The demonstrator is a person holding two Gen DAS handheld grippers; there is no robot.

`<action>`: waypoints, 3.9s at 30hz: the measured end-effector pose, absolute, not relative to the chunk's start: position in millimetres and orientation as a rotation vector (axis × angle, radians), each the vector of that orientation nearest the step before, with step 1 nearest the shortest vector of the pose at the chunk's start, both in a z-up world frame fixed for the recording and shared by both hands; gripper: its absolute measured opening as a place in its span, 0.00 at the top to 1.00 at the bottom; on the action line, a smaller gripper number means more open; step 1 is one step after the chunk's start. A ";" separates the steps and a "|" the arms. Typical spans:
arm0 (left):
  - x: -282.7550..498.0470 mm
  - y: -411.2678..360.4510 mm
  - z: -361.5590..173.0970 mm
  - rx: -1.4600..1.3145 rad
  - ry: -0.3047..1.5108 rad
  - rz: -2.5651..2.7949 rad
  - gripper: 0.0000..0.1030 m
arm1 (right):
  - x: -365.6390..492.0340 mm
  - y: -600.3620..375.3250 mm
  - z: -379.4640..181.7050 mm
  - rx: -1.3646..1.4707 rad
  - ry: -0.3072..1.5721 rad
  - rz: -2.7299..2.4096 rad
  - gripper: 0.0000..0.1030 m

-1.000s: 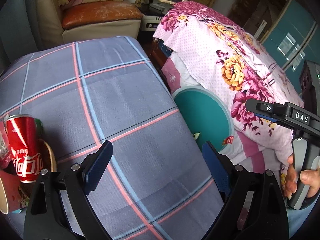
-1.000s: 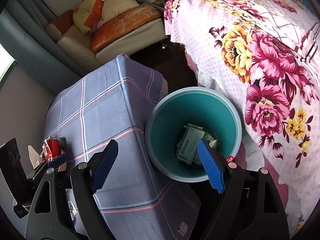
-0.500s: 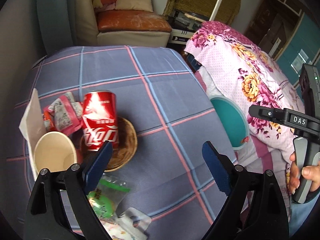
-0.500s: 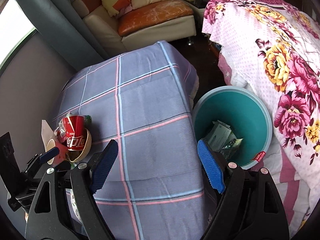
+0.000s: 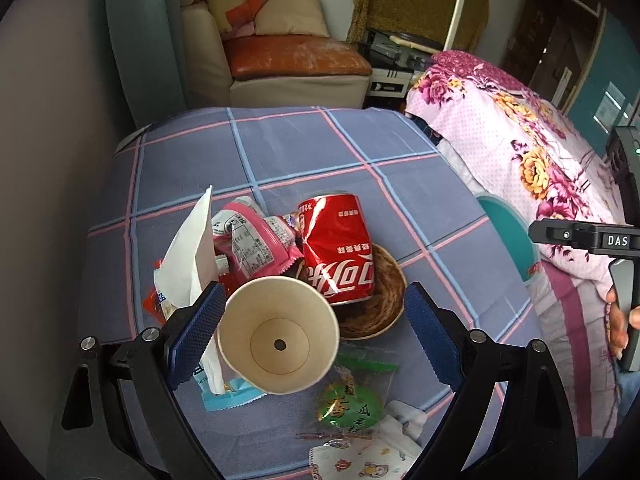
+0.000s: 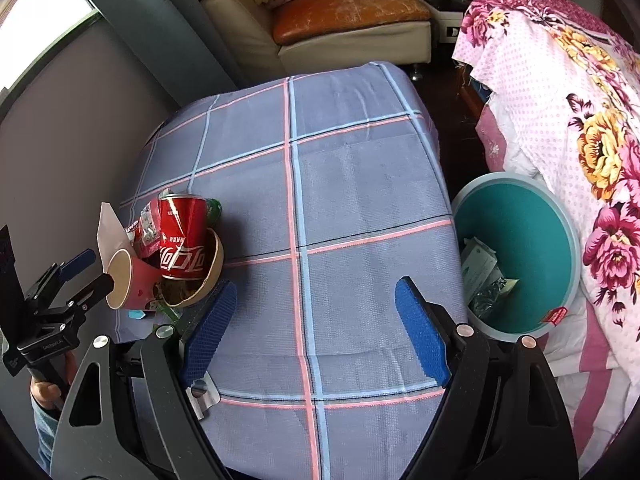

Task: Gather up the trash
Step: 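Grasp the red Coca-Cola can with the right gripper while the left grasps the pink paper cup, then carry can and cup to the wastebasket and open the left gripper to drop the cup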

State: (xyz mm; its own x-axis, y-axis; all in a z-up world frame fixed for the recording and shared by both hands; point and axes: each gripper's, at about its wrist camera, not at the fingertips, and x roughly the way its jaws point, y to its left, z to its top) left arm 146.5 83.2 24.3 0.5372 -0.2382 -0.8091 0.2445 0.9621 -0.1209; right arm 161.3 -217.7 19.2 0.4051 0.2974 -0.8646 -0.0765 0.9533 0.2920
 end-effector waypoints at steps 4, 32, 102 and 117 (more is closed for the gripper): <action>148.3 87.1 10.1 0.031 0.995 -0.300 0.12 | 164.0 -208.5 17.7 0.212 1.139 0.248 0.24; 140.6 133.2 -27.5 -0.201 0.933 -0.384 0.30 | 230.4 -72.1 -17.1 0.138 1.237 0.483 0.40; 191.5 -220.5 -2.6 0.016 1.023 -0.643 0.34 | 134.1 -456.4 -12.3 0.485 0.922 -0.009 0.42; 204.2 -269.6 -22.2 0.087 1.060 -0.681 0.34 | 133.8 -492.0 -23.3 0.523 0.916 -0.061 0.42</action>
State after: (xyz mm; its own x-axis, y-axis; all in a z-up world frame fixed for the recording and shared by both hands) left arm 204.2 -269.6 -22.2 0.3061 -0.4740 -0.8256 0.5542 0.7938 -0.2503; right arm 133.8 -492.0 -23.3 0.6163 0.1676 -0.7695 0.2688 0.8737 0.4055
